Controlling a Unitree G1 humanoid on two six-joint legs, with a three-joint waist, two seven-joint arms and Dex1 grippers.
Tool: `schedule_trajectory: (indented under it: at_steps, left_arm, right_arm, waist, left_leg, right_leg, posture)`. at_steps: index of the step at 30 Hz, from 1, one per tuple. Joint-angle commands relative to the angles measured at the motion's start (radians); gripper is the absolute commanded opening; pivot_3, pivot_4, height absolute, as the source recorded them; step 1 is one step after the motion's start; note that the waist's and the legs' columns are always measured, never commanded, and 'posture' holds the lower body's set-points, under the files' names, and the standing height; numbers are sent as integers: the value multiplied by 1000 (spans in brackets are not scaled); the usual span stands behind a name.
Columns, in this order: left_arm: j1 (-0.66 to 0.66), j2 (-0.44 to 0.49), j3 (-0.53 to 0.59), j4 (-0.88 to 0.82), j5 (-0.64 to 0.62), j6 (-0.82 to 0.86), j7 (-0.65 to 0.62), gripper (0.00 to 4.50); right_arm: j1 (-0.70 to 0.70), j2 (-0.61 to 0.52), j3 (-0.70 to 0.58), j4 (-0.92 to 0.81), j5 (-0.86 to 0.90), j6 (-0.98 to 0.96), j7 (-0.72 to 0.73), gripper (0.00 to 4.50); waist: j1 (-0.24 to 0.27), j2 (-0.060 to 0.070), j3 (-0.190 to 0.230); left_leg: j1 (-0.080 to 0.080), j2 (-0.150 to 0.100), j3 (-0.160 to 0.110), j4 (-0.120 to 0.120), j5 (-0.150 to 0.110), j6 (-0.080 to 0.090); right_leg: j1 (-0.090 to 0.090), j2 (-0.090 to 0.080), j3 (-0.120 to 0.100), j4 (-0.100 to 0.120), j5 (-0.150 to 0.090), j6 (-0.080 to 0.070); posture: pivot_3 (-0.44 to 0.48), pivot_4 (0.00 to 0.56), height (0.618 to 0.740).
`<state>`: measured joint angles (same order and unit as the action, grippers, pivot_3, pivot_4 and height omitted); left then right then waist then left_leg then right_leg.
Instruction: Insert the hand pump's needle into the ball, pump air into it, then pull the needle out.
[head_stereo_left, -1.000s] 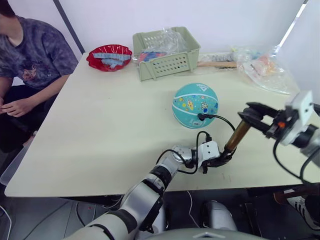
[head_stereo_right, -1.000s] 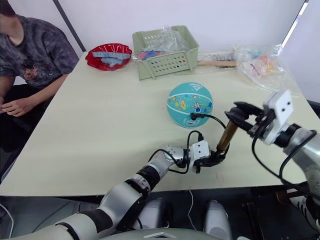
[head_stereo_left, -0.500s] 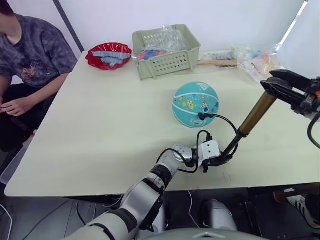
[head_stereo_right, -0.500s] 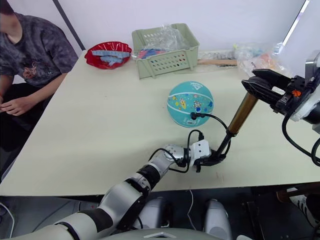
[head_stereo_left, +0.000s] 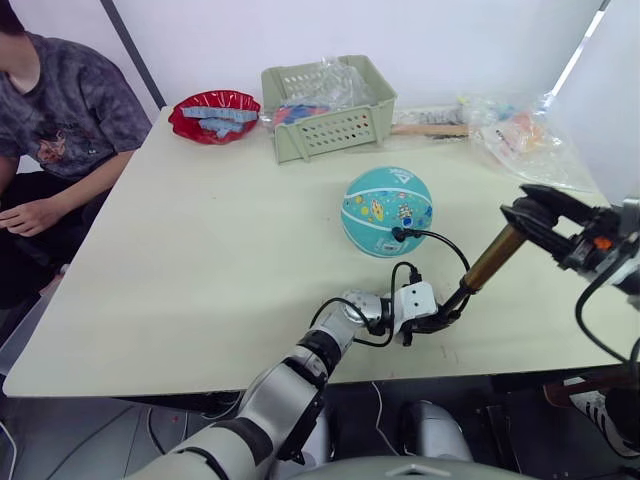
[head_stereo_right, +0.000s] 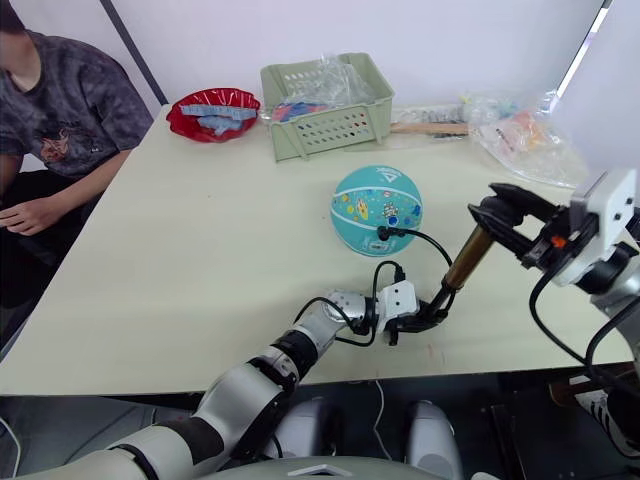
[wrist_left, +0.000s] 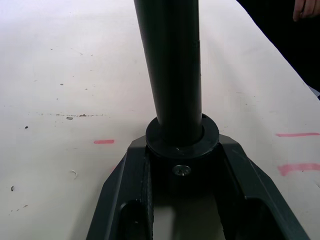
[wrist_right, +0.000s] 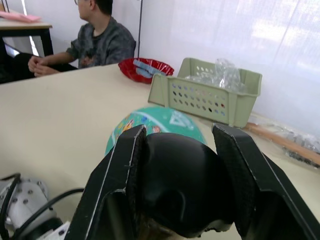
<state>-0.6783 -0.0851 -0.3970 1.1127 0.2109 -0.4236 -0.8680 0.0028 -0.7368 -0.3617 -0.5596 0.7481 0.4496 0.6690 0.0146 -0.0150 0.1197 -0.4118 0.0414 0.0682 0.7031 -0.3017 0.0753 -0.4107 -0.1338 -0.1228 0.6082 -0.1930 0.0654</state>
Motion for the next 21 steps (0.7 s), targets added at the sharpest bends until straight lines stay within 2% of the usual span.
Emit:
schedule_trajectory:
  at_steps: [1, 6, 13, 16, 21]
  left_arm:
    - [46, 21, -39, 70, 55, 39, -11, 1128]
    - [48, 21, -38, 67, 55, 40, -12, 1128]
    - [46, 20, -36, 65, 53, 42, -10, 1128]
    - [44, 21, -36, 66, 54, 42, -10, 1128]
    - [44, 21, -33, 71, 54, 39, -2, 1128]
  right_arm:
    - [82, 48, 137, 46, -132, -27, -13, 1595]
    - [143, 121, 263, 89, -262, -115, -25, 1595]
    - [179, 196, 339, 131, -360, -200, -34, 1595]
    - [168, 188, 309, 99, -363, -244, -17, 1595]
    - [108, 136, 193, 25, -297, -197, -29, 1595]
  waist:
    - [0, -1, -2]
    - [-1, -1, -6]
    - [-2, -1, -8]
    - [-2, -2, -8]
    - [-1, 2, -5]
  left_leg:
    - [0, 0, 0, 0, 0, 0]
    - [0, 0, 0, 0, 0, 0]
    - [1, 1, 0, 0, 0, 0]
    - [2, 1, 0, 0, 0, 0]
    - [1, 1, 0, 0, 0, 0]
  right_leg:
    - [0, 0, 0, 0, 0, 0]
    - [0, 0, 0, 0, -1, -2]
    - [0, 1, 0, 0, -2, -4]
    - [1, 1, 0, 0, -2, -4]
    - [1, 1, 0, 0, -2, -4]
  posture:
    - [0, 150, 740]
    - [0, 150, 740]
    - [0, 150, 740]
    - [0, 150, 740]
    - [0, 150, 740]
